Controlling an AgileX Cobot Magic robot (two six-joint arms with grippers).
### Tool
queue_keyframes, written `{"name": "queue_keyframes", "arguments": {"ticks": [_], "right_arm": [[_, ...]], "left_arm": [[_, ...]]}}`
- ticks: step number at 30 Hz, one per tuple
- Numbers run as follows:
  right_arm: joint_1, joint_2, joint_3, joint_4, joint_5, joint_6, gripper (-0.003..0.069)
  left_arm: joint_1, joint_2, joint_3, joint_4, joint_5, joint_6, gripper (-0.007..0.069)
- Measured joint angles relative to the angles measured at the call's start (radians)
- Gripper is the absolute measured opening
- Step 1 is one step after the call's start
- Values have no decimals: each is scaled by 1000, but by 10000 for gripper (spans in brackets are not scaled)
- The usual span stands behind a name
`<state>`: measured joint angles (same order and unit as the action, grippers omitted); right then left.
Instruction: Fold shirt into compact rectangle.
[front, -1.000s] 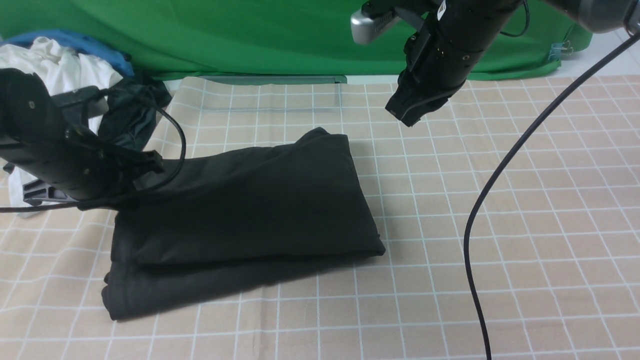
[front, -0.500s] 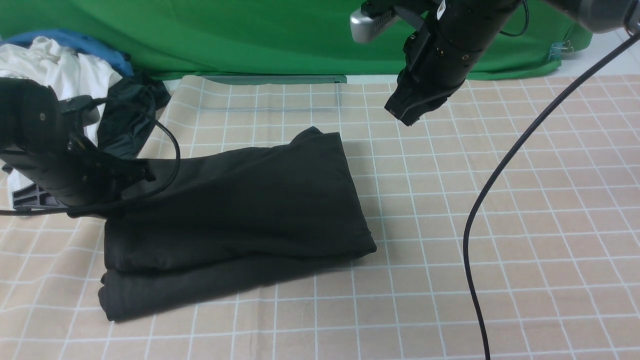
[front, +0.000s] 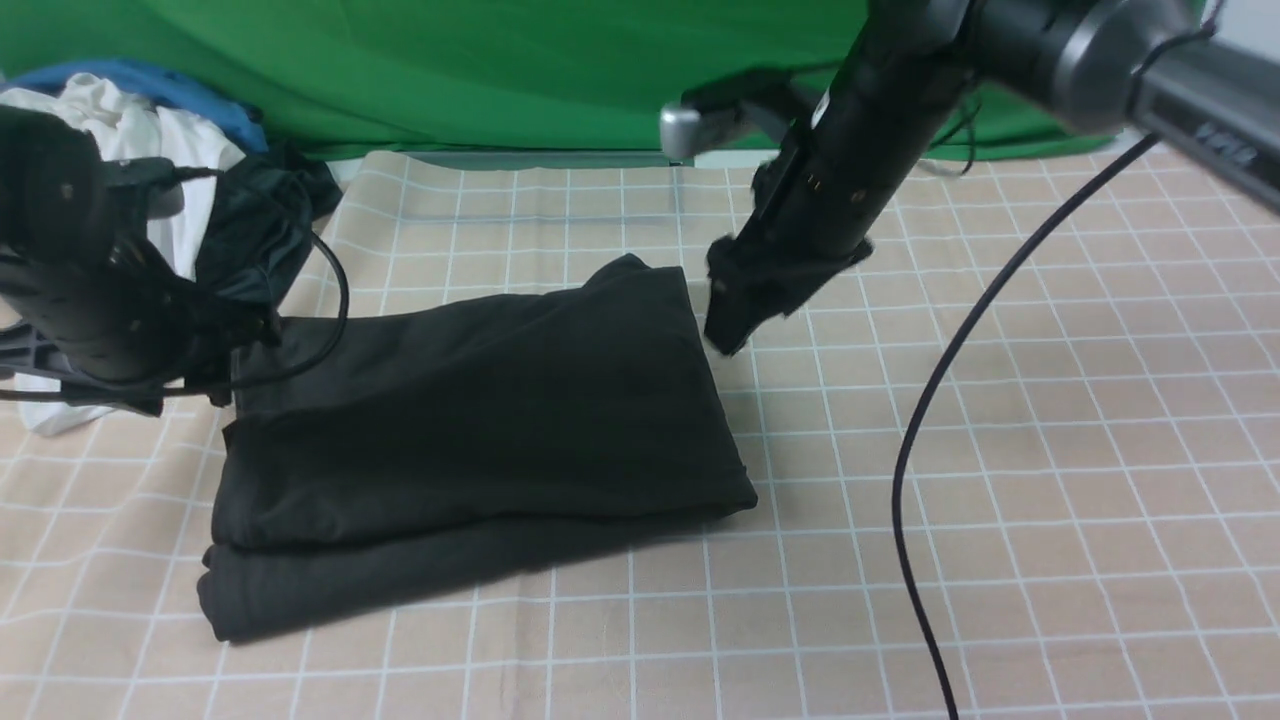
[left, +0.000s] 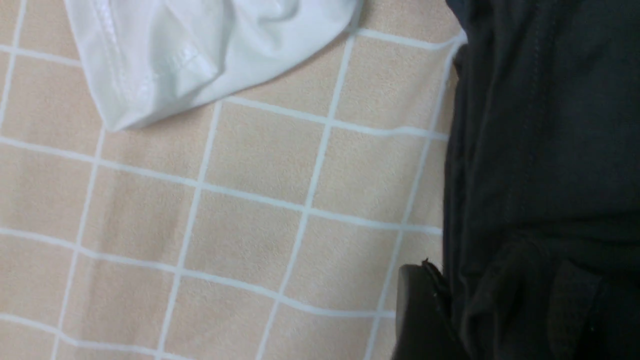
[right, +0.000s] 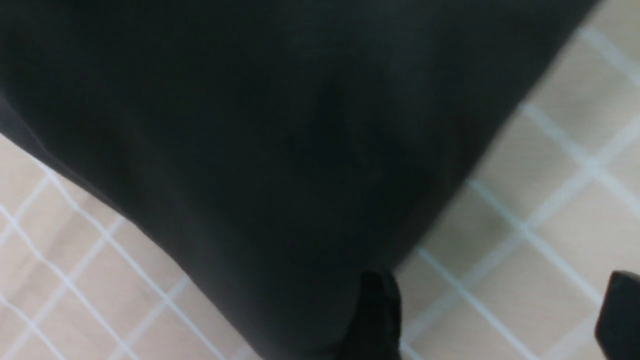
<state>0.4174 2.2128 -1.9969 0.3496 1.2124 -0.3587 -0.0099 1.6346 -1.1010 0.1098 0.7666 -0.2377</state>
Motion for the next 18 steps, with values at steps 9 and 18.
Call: {"name": "queue_keyframes", "arguments": {"ticks": [9, 18], "right_arm": [[20, 110, 0, 59, -53, 16, 584], [46, 129, 0, 64, -101, 7, 141]], "left_arm": [[0, -249, 184, -283, -68, 179, 16], [0, -375, 298, -310, -84, 214, 17]]}}
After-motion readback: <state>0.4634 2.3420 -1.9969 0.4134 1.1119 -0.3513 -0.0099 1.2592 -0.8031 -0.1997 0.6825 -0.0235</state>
